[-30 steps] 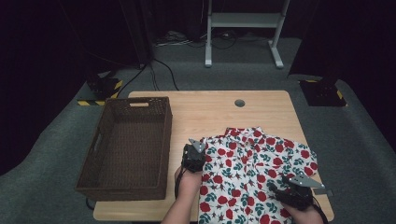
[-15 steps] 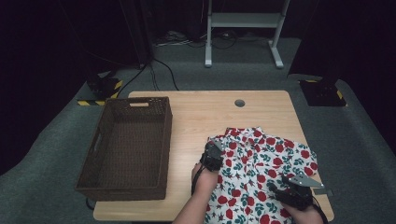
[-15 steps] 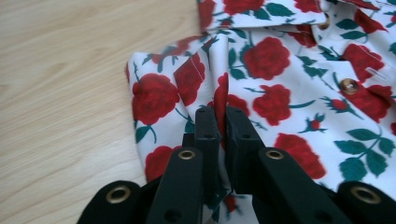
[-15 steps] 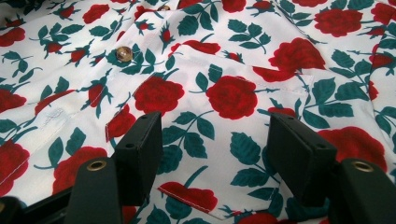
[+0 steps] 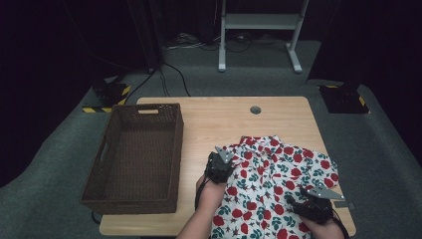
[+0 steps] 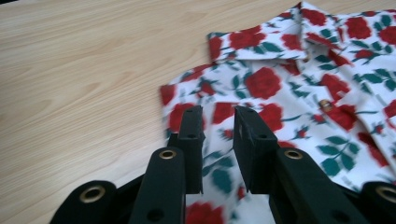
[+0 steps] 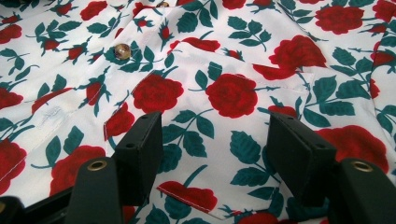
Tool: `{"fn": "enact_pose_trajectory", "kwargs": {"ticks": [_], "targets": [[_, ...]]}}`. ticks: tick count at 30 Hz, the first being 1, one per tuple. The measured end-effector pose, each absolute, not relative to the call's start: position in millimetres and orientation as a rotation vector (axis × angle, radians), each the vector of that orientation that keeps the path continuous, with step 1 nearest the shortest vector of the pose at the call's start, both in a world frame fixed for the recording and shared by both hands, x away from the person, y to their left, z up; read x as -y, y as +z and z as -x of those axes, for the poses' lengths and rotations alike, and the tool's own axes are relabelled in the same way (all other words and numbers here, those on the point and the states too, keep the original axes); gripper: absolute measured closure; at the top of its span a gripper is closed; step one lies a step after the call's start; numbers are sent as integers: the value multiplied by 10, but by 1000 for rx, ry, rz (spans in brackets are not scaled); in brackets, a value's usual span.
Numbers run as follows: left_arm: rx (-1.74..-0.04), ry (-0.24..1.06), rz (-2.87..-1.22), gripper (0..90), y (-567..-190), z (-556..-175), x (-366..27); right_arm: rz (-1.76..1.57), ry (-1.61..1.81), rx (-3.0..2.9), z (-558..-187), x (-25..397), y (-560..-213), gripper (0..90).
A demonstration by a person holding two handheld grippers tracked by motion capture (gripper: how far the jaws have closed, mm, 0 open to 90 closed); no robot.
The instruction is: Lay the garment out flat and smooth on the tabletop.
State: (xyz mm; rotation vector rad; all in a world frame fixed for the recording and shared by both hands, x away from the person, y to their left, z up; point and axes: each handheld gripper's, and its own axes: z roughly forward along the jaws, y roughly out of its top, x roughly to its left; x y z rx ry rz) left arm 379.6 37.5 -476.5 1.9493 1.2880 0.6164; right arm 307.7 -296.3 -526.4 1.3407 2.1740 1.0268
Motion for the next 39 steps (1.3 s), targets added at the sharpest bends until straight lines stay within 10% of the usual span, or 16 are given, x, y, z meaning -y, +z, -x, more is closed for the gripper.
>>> {"fn": "enact_pose_trajectory", "kwargs": {"ticks": [26, 39], "targets": [[-1388, 461, -1911, 542, -5295, -3568, -733, -1328, 1004, -2180, -3077, 2947, -5267, 372], [-1355, 534, -1912, 867, -5245, -3478, -696, -1328, 996, -2183, -3075, 2934, -5268, 373]]}}
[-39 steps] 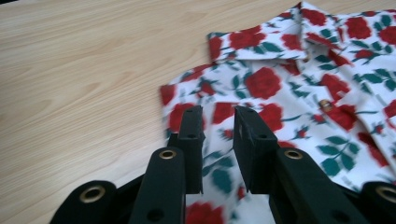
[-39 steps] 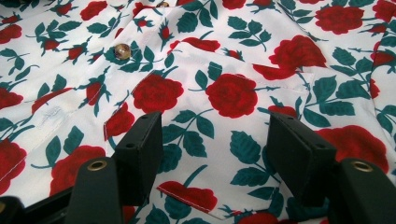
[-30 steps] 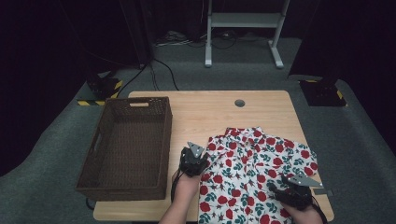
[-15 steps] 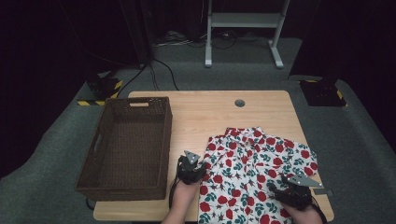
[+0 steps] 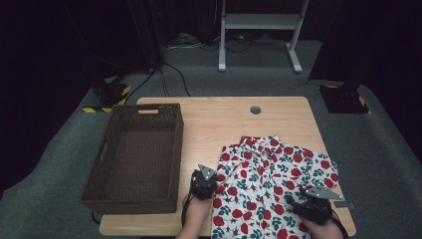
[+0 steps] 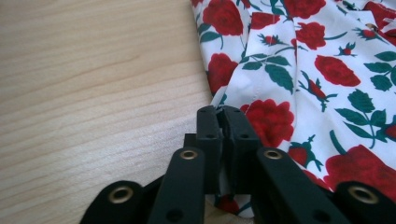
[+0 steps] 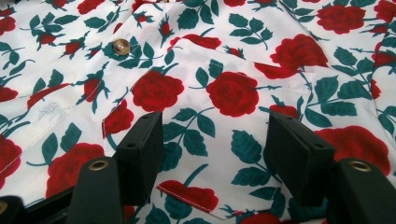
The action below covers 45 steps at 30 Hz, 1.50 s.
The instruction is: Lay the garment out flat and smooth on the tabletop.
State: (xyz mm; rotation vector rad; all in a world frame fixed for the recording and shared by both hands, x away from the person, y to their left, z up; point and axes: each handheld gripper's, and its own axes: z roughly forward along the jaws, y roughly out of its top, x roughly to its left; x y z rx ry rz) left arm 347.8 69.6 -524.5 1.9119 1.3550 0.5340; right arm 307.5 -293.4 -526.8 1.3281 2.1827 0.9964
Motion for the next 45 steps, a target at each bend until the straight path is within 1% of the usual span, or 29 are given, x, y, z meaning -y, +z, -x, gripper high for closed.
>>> {"fn": "enact_pose_trajectory", "kwargs": {"ticks": [8, 13, 18, 24, 27, 30, 34, 39, 42, 45], "targets": [[-1303, 556, -1878, 875, -5023, -3403, -677, -1327, 994, -2182, -3075, 2933, -5268, 373], [-1249, 535, -1854, 874, -4937, -3279, -571, -1329, 992, -2182, -3076, 2933, -5268, 374], [-1189, 496, -1891, 874, -5020, -3137, -356, -1319, 984, -2185, -3076, 2928, -5269, 374], [-1136, 465, -1957, 871, -5141, -3095, -125, -1312, 983, -2189, -3076, 2924, -5270, 373], [-1120, 438, -1969, 832, -5167, -3080, -73, -1313, 985, -2189, -3077, 2927, -5270, 373], [-1098, 432, -1965, 783, -5111, -3050, -67, -1314, 986, -2189, -3077, 2927, -5270, 373], [-1081, 451, -1931, 790, -4982, -3029, -111, -1311, 981, -2190, -3077, 2923, -5270, 373], [-1118, 486, -1867, 793, -4869, -3128, -263, -1311, 980, -2190, -3077, 2923, -5270, 373], [-1148, 499, -1854, 799, -4866, -3202, -346, -1312, 982, -2191, -3077, 2924, -5270, 374], [-1180, 491, -1883, 790, -4957, -3257, -361, -1313, 978, -2191, -3075, 2919, -5270, 372]]}}
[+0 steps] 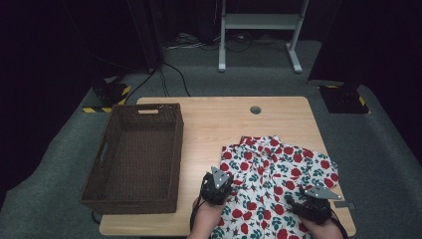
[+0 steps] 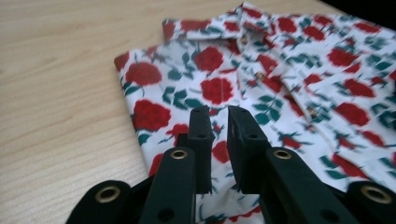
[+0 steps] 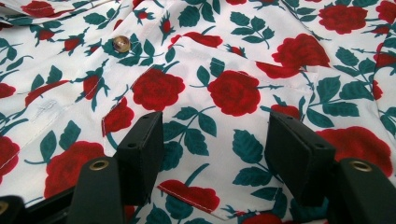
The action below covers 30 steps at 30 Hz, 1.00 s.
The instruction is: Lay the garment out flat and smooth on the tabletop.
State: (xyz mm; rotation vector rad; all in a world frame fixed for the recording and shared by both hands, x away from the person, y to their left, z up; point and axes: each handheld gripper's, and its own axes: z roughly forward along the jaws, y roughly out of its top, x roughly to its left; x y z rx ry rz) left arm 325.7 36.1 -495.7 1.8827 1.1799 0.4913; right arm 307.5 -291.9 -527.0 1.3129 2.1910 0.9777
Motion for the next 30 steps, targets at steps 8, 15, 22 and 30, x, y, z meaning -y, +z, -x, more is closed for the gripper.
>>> {"fn": "enact_pose_trajectory", "kwargs": {"ticks": [8, 15, 22, 30], "targets": [[-1198, 456, -1986, 703, -5272, -3238, -257, -1310, 981, -2193, -3077, 2922, -5270, 367], [-1161, 493, -2022, 586, -5313, -3228, -220, -1296, 965, -2200, -3075, 2903, -5274, 355], [-1169, 518, -2025, 580, -5312, -3233, -270, -1299, 961, -2200, -3093, 2857, -5276, 344], [-1223, 560, -2002, 569, -5320, -3251, -568, -1260, 971, -2232, -3179, 2606, -5281, 345]]}}
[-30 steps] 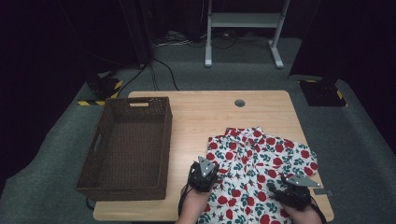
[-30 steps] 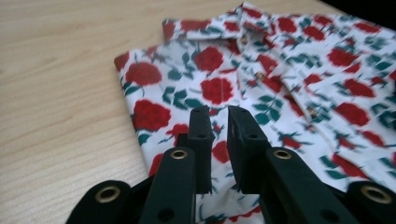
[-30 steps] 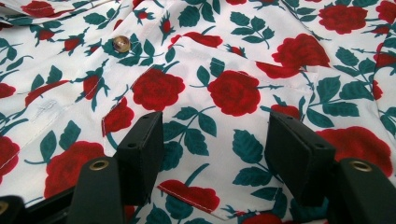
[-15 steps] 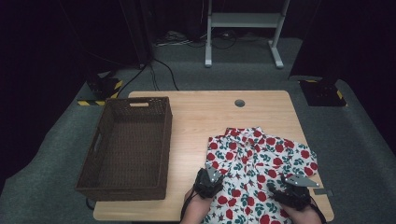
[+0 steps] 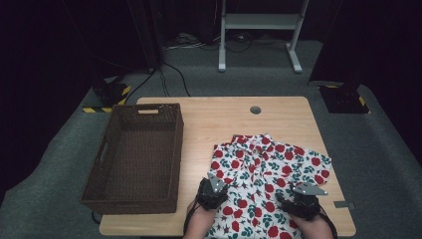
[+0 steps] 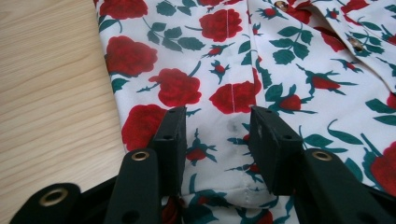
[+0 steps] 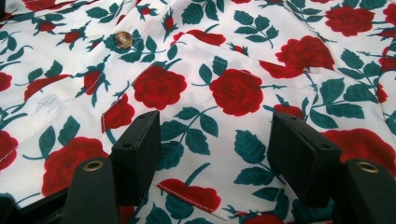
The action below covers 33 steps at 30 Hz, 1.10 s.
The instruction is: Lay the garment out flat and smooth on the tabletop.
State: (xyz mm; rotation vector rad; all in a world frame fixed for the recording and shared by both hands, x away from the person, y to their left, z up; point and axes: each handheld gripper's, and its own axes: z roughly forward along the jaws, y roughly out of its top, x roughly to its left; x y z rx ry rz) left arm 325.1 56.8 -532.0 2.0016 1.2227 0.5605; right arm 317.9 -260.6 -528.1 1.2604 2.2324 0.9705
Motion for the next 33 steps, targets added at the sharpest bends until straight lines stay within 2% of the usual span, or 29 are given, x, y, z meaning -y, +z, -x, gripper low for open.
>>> {"fn": "enact_pose_trajectory", "kwargs": {"ticks": [7, 12, 17, 25, 31, 33], "targets": [[-1267, 581, -1983, 552, -5324, -3295, -802, -1229, 974, -2251, -3291, 2314, -5289, 342], [-1230, 551, -1957, 455, -5253, -3249, -834, -1243, 973, -2247, -3318, 2308, -5265, 349], [-1190, 565, -1956, 439, -5215, -3136, -924, -1267, 977, -2178, -3360, 2488, -5142, 373], [-1204, 529, -1995, 420, -5335, -3230, -942, -1367, 923, -2049, -3497, 2874, -4970, 423], [-1191, 530, -2026, 384, -5340, -3229, -910, -1462, 877, -1984, -3651, 3133, -4993, 475], [-1189, 534, -2033, 345, -5341, -3223, -895, -1483, 867, -1979, -3697, 3188, -5026, 486]]}}
